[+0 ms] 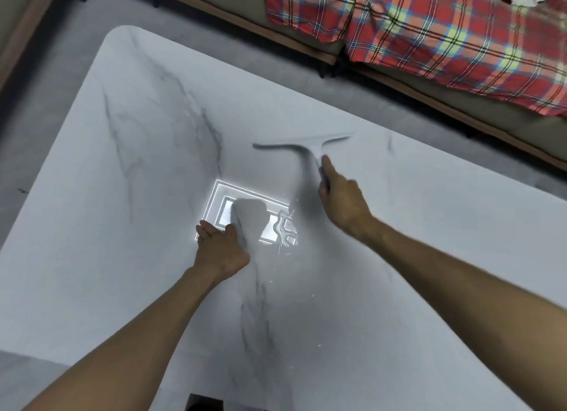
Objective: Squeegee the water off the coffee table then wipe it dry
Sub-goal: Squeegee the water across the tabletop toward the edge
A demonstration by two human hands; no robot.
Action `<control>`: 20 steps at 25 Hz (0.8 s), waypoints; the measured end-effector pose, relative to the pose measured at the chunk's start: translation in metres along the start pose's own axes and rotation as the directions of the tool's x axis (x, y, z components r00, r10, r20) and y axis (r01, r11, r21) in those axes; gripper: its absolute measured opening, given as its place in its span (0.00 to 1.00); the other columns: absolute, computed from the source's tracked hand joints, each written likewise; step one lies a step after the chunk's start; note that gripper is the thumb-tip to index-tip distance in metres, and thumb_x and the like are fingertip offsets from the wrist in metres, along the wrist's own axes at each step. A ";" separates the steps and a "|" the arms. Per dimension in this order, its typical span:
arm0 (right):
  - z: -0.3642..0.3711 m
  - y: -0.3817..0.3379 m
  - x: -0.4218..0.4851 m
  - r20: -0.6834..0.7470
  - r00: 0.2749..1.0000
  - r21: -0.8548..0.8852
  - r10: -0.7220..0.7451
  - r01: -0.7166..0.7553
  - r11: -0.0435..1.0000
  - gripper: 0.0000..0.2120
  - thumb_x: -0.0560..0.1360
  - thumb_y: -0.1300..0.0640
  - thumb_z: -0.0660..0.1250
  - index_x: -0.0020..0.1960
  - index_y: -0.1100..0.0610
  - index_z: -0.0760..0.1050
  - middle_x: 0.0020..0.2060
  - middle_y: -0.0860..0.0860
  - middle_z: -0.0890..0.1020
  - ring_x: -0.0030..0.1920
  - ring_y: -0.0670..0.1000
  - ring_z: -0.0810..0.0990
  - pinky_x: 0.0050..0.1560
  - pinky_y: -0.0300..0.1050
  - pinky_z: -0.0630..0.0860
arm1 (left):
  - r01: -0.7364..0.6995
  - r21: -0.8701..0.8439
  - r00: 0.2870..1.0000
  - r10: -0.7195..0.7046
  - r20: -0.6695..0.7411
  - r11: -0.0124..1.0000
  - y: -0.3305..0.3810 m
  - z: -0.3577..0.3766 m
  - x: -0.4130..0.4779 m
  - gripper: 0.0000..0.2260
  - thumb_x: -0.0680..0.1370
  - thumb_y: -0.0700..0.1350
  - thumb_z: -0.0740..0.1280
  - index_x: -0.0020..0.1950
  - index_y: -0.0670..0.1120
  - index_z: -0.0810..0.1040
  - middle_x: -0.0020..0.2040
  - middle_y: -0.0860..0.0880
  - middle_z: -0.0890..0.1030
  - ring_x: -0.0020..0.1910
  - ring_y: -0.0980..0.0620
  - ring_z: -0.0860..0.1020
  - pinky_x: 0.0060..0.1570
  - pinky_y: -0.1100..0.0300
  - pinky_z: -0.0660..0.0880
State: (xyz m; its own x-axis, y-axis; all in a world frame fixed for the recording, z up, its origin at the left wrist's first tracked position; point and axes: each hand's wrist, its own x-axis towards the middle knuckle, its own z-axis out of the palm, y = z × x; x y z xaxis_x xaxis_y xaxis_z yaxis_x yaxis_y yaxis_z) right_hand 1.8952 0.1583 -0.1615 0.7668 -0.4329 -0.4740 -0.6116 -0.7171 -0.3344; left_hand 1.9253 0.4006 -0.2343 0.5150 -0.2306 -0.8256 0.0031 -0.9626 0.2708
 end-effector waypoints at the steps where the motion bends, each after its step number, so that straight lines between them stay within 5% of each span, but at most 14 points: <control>1: 0.008 0.010 -0.021 0.029 0.999 -0.031 -0.032 0.033 0.999 0.25 0.81 0.55 0.52 0.77 0.47 0.54 0.47 0.62 0.82 0.47 0.66 0.78 0.43 0.52 0.71 | 0.003 0.003 1.000 -0.003 0.004 1.000 0.002 -0.001 -0.001 0.25 0.77 0.42 0.56 0.73 0.38 0.55 0.71 0.21 0.42 0.74 0.25 0.40 0.75 0.41 0.48; 8: 0.007 0.110 -0.157 0.207 0.978 -0.236 0.001 0.049 0.971 0.28 0.82 0.53 0.51 0.77 0.37 0.45 0.36 0.49 0.77 0.35 0.54 0.77 0.37 0.48 0.74 | -0.033 0.052 0.999 0.032 0.030 0.998 0.008 -0.017 -0.020 0.22 0.79 0.39 0.56 0.72 0.37 0.57 0.73 0.23 0.44 0.75 0.29 0.41 0.75 0.45 0.52; 13: -0.028 0.132 -0.177 0.160 0.984 -0.176 0.082 -0.053 0.983 0.25 0.82 0.51 0.52 0.77 0.38 0.51 0.34 0.51 0.80 0.36 0.54 0.79 0.37 0.46 0.73 | -0.115 0.058 0.991 0.119 -0.062 0.992 -0.003 -0.017 -0.031 0.17 0.76 0.36 0.59 0.65 0.36 0.66 0.68 0.33 0.62 0.73 0.33 0.57 0.71 0.45 0.61; 17: -0.046 0.098 -0.089 -0.039 0.990 0.032 0.133 -0.132 0.991 0.23 0.83 0.52 0.53 0.78 0.49 0.56 0.57 0.62 0.81 0.54 0.67 0.78 0.54 0.54 0.75 | -0.152 0.065 0.979 0.159 -0.126 0.986 -0.026 0.008 -0.046 0.14 0.74 0.34 0.60 0.60 0.38 0.69 0.63 0.36 0.65 0.65 0.36 0.66 0.64 0.51 0.66; 20: -0.044 0.063 -0.018 -0.087 0.980 0.151 0.181 -0.166 0.974 0.21 0.83 0.54 0.50 0.76 0.55 0.59 0.58 0.61 0.78 0.56 0.65 0.75 0.56 0.52 0.72 | -0.121 0.069 0.986 0.128 -0.107 0.990 -0.036 0.024 -0.053 0.15 0.74 0.34 0.59 0.61 0.39 0.68 0.67 0.35 0.62 0.68 0.35 0.63 0.68 0.49 0.64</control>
State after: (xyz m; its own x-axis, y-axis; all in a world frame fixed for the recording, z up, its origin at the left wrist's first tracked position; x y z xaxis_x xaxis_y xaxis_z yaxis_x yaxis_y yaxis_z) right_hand 1.8512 0.0966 -0.1384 0.6577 -0.6013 -0.4538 -0.7529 -0.5440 -0.3704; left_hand 1.8769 0.4439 -0.2119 0.5997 -0.3352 -0.7266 -0.1185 -0.9352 0.3337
